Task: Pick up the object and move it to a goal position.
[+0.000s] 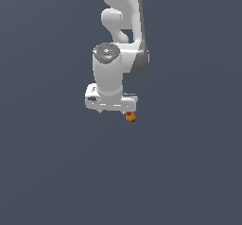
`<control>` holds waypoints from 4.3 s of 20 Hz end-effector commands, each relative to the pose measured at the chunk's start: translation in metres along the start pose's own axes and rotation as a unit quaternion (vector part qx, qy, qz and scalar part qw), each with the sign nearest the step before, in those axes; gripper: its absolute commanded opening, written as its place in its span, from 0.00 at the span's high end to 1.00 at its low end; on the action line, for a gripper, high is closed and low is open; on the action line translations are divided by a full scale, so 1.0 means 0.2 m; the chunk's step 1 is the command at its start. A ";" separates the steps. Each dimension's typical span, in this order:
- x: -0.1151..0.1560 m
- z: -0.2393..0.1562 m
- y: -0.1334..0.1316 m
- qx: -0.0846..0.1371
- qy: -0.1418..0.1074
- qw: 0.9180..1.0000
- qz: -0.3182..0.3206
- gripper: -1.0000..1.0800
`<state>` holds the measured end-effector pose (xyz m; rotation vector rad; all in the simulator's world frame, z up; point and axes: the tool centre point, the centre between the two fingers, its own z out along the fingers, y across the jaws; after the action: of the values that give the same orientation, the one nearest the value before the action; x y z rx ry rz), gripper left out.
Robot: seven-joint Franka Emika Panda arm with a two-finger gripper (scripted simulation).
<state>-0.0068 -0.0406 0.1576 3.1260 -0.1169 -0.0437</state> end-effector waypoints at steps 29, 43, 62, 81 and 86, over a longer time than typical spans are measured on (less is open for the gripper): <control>-0.34 0.36 -0.50 0.002 0.015 0.956 -0.292 0.04; -0.35 0.52 -0.51 0.003 0.015 0.955 -0.296 0.04; -0.34 0.61 -0.51 0.002 0.016 0.955 -0.296 1.00; 0.02 0.35 -0.25 0.003 0.016 0.955 -0.296 1.00; 0.18 0.24 -0.14 0.003 0.016 0.955 -0.296 1.00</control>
<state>0.0205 -0.0093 0.1018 3.0345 0.8178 0.0006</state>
